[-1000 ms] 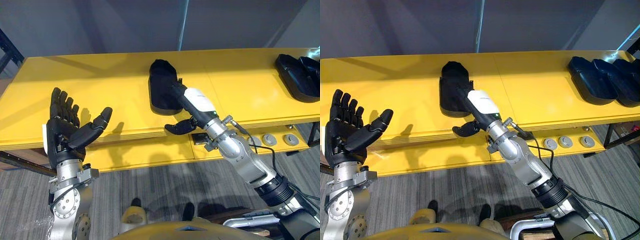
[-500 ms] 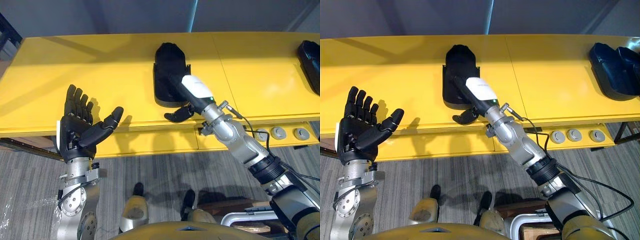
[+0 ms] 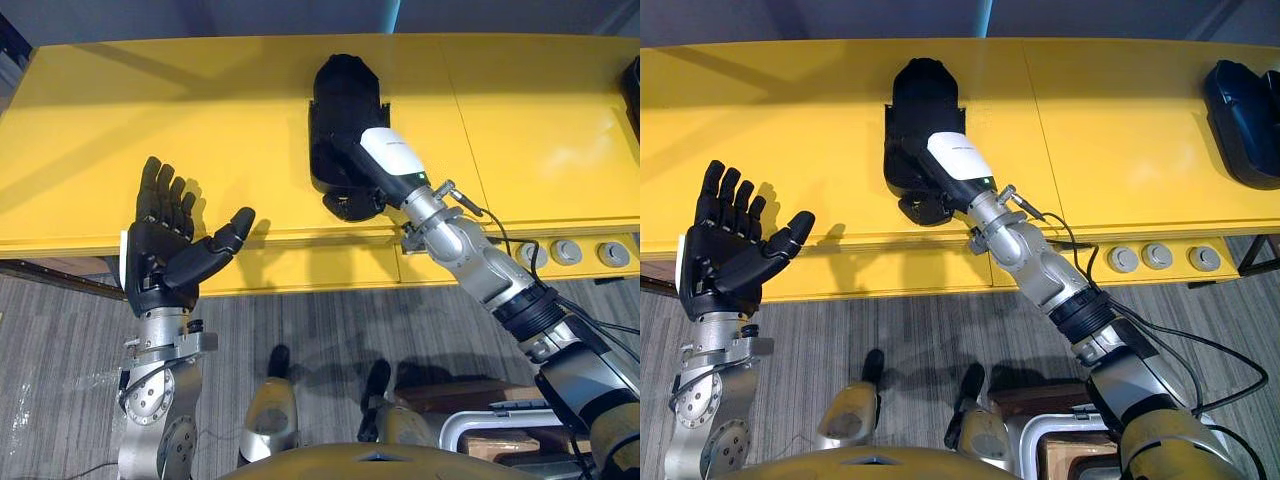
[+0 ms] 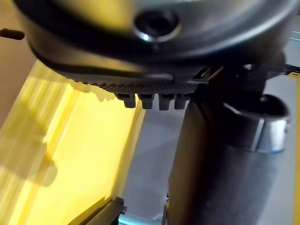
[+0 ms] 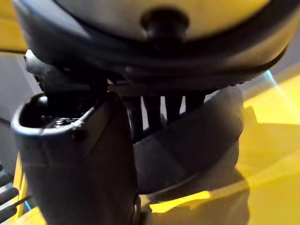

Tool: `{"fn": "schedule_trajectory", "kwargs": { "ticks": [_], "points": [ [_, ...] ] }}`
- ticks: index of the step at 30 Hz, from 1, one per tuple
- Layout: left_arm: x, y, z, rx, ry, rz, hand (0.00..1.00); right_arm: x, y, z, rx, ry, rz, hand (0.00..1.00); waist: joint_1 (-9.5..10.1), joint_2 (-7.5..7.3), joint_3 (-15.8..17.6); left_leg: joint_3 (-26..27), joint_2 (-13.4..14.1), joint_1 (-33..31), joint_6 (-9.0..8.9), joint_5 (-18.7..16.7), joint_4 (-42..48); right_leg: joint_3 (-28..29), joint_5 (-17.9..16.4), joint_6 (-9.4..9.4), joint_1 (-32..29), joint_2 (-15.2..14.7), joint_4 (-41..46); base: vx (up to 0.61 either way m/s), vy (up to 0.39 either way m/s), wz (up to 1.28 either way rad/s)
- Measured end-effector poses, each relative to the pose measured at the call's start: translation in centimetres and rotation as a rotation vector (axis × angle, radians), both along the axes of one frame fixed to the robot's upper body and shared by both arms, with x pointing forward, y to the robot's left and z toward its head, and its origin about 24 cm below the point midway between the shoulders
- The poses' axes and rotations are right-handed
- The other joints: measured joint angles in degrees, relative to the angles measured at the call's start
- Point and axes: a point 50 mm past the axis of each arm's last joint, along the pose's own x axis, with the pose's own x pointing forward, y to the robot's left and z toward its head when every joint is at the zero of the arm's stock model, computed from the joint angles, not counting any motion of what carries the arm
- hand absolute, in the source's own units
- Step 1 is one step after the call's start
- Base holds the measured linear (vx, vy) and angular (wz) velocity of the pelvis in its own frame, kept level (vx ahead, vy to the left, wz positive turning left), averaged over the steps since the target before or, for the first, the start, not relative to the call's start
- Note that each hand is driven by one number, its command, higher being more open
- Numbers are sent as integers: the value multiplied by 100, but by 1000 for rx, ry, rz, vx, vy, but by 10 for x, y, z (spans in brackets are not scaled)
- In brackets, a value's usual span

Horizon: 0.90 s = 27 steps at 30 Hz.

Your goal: Walk over and take three plastic housings, then place them on the shelf

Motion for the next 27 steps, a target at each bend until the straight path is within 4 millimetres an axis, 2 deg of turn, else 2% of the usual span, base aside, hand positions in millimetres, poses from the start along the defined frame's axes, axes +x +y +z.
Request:
{"fn": "schedule_trajectory", "kwargs": {
  "ticks": [3, 6, 9, 16, 27],
  "points": [
    [1, -1, 1, 4, -8, -13, 100, 4, 4, 13, -66, -116, -10, 0, 6, -5, 102, -12, -2, -4, 12, 23, -6, -5, 9, 11, 0, 0, 0, -23, -3, 2],
    [0, -1, 2, 7, -20, -16, 100, 14, -5, 21, -83, -123, -66, 0, 55, -55, 175, -48, -15, -24, 31, 40, -33, -41, 16, 15, -6, -9, 0, -17, 1, 9],
    [-2, 4, 1, 4, -17, 5, 100, 13, -8, 26, -70, -129, -55, 0, 47, -120, 214, -68, -32, -31, 6, 58, -42, -56, 28, 34, -12, -22, 1, 25, 7, 4],
    [-2, 4, 2, -8, -20, -3, 100, 11, -8, 27, -80, -133, -41, 0, 46, -124, 220, -58, -47, -29, 14, 56, -42, -57, 38, 46, -13, -39, 2, 0, 0, 0],
    [-3, 11, 0, 16, -16, -2, 100, 11, -29, 37, -158, -165, -68, 0, 190, -130, 292, -80, -118, -92, 44, 64, -1, -58, 32, 47, -108, -126, 149, -12, 5, 1]
  ]
}}
